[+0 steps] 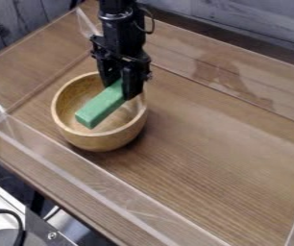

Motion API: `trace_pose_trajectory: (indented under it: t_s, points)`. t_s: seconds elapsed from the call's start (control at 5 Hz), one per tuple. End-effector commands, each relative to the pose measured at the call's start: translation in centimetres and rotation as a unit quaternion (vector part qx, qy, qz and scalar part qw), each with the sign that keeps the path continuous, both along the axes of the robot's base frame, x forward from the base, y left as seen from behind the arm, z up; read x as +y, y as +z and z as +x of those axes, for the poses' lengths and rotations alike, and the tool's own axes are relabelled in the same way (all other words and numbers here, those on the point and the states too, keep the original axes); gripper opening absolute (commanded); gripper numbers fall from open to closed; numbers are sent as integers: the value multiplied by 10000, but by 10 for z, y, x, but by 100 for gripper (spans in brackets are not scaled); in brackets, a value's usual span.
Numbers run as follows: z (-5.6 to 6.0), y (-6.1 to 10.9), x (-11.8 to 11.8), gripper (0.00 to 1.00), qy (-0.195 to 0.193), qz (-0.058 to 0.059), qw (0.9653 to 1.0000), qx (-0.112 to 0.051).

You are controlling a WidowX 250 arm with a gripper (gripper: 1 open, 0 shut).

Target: Put the green block in the brown bowl

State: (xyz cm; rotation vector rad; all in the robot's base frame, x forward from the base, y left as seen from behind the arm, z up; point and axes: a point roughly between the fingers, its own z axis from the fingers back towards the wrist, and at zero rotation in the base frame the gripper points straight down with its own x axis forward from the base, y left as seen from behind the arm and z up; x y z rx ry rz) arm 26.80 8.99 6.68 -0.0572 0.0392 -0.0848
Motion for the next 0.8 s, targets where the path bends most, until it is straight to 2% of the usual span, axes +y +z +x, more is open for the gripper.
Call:
trace_pose_trajectory:
  t_s: [0.0,0.6]
  points:
    - [0,8,7,0,63,82,9998,-154]
    - [-6,1,14,0,148,92,9998,-46]
